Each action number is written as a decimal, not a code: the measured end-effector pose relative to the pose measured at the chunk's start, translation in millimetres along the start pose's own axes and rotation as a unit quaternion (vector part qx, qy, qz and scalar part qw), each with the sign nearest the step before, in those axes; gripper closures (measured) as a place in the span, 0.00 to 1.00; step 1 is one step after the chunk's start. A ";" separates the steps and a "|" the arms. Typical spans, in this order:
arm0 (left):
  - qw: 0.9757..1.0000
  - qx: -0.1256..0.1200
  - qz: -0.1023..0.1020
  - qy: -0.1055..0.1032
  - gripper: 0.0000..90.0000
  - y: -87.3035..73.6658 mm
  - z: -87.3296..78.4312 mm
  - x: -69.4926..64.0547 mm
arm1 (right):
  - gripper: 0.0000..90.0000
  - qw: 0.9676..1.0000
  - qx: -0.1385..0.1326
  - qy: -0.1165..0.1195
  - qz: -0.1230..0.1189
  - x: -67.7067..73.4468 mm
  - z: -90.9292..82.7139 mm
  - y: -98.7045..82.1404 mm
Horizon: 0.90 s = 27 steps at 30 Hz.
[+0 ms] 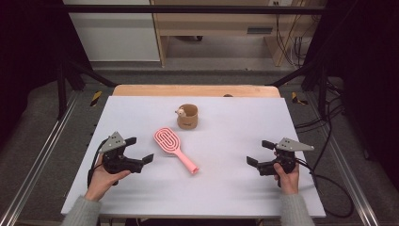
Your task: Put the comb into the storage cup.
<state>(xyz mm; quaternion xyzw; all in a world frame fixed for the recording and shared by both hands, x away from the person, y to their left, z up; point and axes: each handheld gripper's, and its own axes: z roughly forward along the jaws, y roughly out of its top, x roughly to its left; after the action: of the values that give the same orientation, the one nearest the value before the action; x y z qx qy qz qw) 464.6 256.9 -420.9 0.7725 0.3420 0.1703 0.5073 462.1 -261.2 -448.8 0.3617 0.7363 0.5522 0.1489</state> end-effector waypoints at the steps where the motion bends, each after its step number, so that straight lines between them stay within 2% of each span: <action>1: 1.000 0.000 0.000 0.000 0.01 0.5 0.9 -0.3 | 0.00 1.000 0.000 0.000 0.000 0.0 0.0 0.0; 16: 1.000 0.013 0.005 -0.013 0.08 11.9 15.1 -8.7 | 0.00 1.000 0.001 -0.001 -0.001 0.0 0.5 -0.2; 27: 1.000 0.019 0.019 -0.015 0.24 21.0 26.2 -17.8 | 0.00 1.000 0.003 0.000 -0.001 0.1 0.7 -0.4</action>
<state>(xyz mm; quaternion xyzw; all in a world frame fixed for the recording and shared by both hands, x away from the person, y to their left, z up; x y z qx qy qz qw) 475.5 221.7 -411.7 0.7908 0.3226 0.1616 0.4944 462.4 -260.6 -449.4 0.3611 0.7382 0.5500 0.1487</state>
